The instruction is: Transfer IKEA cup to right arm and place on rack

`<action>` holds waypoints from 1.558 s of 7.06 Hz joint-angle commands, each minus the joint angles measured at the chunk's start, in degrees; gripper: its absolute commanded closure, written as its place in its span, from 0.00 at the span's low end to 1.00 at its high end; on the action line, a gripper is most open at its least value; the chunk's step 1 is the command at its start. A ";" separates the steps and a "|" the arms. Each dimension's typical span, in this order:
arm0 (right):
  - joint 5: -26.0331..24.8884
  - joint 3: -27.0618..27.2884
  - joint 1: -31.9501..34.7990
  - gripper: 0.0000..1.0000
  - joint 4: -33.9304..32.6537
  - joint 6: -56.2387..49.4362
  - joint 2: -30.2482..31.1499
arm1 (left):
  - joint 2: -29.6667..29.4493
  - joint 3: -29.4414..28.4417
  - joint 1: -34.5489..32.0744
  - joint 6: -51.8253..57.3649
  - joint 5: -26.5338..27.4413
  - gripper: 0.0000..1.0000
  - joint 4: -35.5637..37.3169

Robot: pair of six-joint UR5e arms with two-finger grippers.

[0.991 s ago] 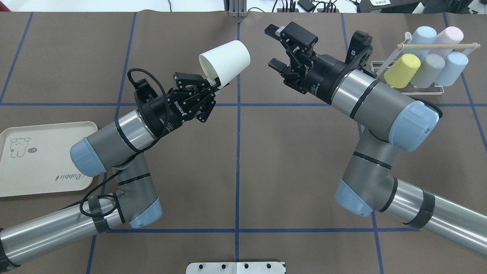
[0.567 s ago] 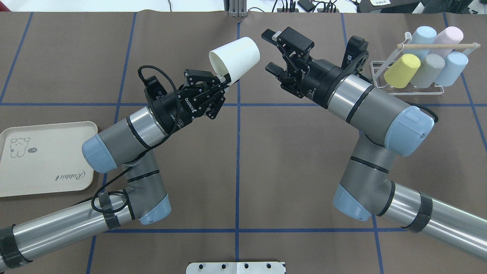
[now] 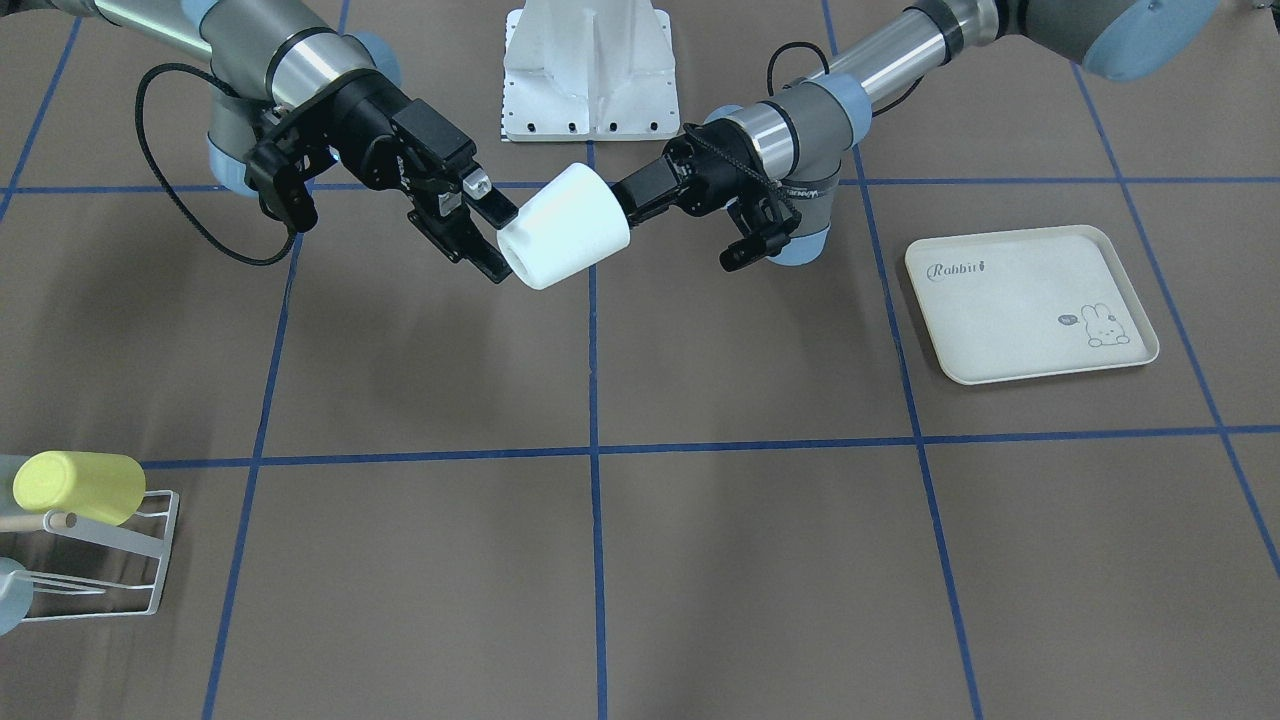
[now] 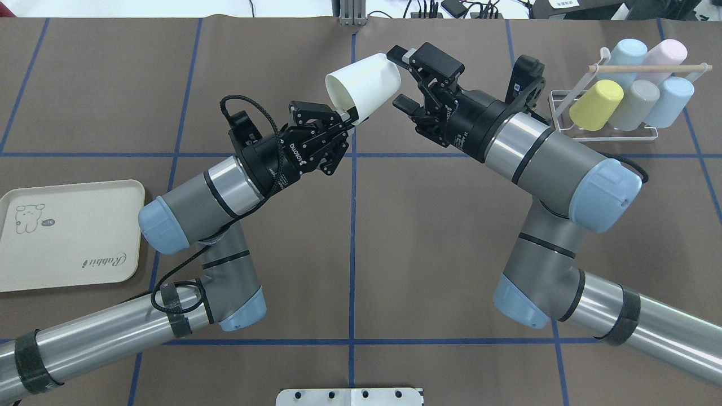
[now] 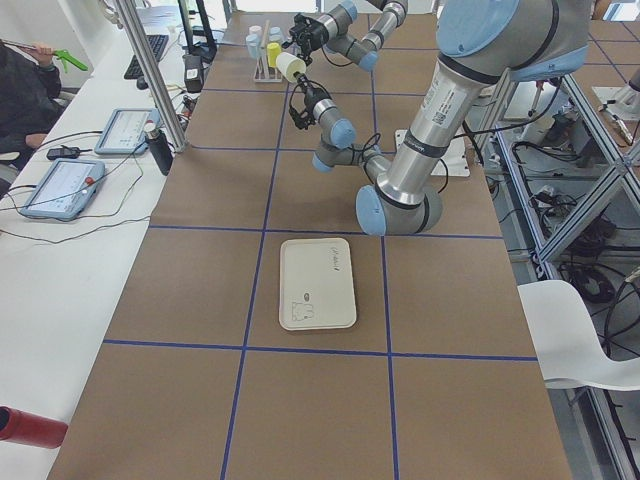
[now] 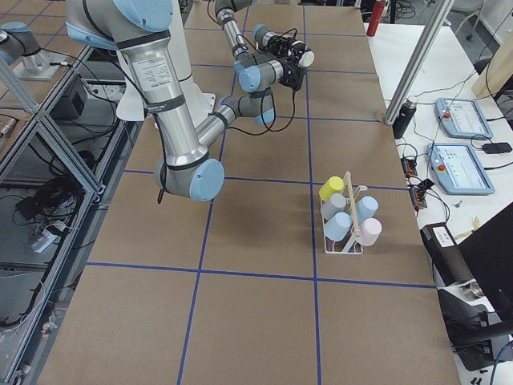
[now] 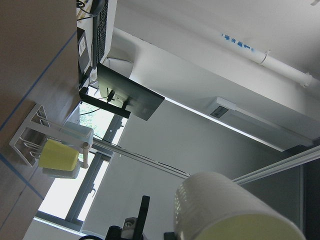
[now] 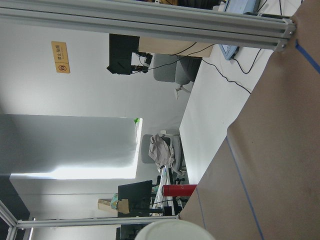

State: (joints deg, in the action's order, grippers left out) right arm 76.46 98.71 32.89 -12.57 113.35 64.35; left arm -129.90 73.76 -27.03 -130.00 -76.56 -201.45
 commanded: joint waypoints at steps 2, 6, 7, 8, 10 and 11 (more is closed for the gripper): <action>0.00 -0.01 -0.02 0.00 0.00 0.03 -0.01 | -0.88 -0.37 1.71 -0.08 2.37 1.00 0.00; -0.09 -0.01 -0.11 0.01 0.00 0.03 -0.01 | -1.32 -0.37 2.24 0.01 2.47 1.00 0.00; -0.09 -0.01 -0.11 0.01 0.00 0.03 -0.01 | -1.50 -0.37 2.41 0.10 2.47 1.00 0.00; -0.26 -0.09 -0.19 0.01 0.00 0.03 -0.01 | -2.20 -0.46 2.85 0.10 2.56 1.00 0.26; -0.26 -0.09 -0.37 0.02 0.00 -0.06 0.08 | -2.29 -0.54 3.20 0.18 3.70 1.00 0.35; -0.26 -0.09 -0.37 0.09 0.00 0.03 -0.01 | -2.20 -0.55 3.21 0.10 3.70 1.00 0.35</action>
State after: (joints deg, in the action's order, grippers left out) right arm 76.21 98.62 32.57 -12.57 113.32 64.36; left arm -132.12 73.25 -23.91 -129.87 -73.06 -201.11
